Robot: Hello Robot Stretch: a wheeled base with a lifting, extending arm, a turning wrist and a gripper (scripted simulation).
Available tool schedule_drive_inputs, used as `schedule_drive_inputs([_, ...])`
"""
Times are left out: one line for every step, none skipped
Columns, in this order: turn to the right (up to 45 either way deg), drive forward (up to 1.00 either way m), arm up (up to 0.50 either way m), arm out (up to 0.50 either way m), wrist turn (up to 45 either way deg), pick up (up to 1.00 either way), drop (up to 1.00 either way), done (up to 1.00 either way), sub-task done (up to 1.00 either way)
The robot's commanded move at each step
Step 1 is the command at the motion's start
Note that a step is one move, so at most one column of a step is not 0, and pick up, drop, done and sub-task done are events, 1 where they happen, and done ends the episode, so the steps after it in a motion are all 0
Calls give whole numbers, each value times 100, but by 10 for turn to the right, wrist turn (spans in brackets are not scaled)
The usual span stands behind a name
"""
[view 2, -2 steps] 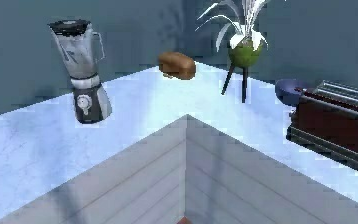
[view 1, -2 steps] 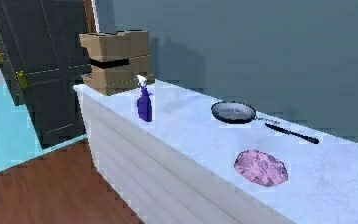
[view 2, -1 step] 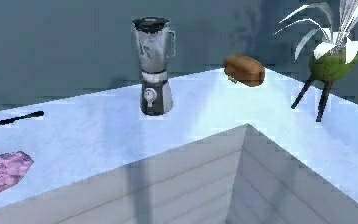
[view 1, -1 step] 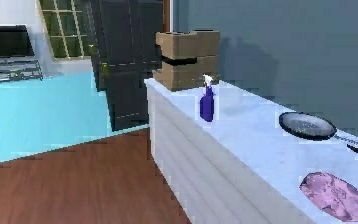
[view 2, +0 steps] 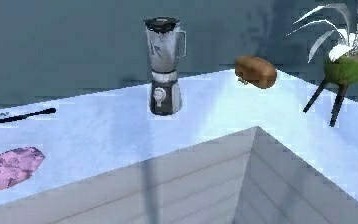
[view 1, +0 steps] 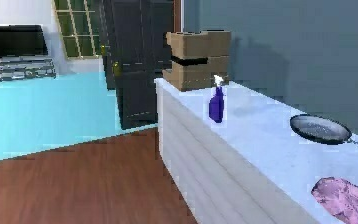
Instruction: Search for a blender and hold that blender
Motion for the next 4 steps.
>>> schedule_drive_inputs([450,0,0,0,0,0,0,0,0])
schedule_drive_inputs([450,0,0,0,0,0,0,0,0])
schedule_drive_inputs([300,0,0,0,0,0,0,0,0])
schedule_drive_inputs([0,40,0,0,0,0,0,0,0])
